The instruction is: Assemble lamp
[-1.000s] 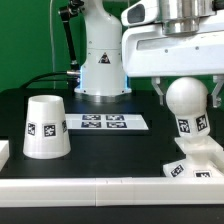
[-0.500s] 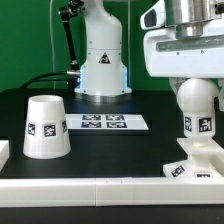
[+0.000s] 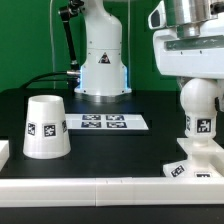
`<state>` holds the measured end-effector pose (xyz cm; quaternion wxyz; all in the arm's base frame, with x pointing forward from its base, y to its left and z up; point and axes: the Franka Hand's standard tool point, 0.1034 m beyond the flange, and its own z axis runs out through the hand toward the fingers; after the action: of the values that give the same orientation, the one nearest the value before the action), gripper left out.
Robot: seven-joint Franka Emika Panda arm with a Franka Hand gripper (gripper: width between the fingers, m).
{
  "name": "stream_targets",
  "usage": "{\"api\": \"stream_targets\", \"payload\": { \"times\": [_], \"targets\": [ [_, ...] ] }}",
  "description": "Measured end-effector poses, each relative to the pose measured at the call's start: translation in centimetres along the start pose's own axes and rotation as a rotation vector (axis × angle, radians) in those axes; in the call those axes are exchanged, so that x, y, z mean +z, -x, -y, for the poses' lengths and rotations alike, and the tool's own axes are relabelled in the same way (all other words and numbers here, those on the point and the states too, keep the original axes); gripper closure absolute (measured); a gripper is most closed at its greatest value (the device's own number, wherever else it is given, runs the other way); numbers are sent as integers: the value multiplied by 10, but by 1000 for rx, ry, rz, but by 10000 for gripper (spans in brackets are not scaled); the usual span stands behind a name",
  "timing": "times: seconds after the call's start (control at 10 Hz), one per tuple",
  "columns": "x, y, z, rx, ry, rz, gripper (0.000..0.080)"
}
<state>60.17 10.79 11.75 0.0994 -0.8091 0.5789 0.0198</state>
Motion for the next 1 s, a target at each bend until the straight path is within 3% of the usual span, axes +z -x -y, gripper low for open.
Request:
{"api": "stream_targets", "payload": {
  "times": [0.1, 0.4, 0.6, 1.0],
  "targets": [
    [0, 0, 0, -1, 0, 0, 118],
    [-1, -9, -2, -433, -4, -7, 103],
    [-2, -24, -6, -632, -3, -5, 101],
    [-2, -22, -6, -890, 1, -8, 101]
  ]
}}
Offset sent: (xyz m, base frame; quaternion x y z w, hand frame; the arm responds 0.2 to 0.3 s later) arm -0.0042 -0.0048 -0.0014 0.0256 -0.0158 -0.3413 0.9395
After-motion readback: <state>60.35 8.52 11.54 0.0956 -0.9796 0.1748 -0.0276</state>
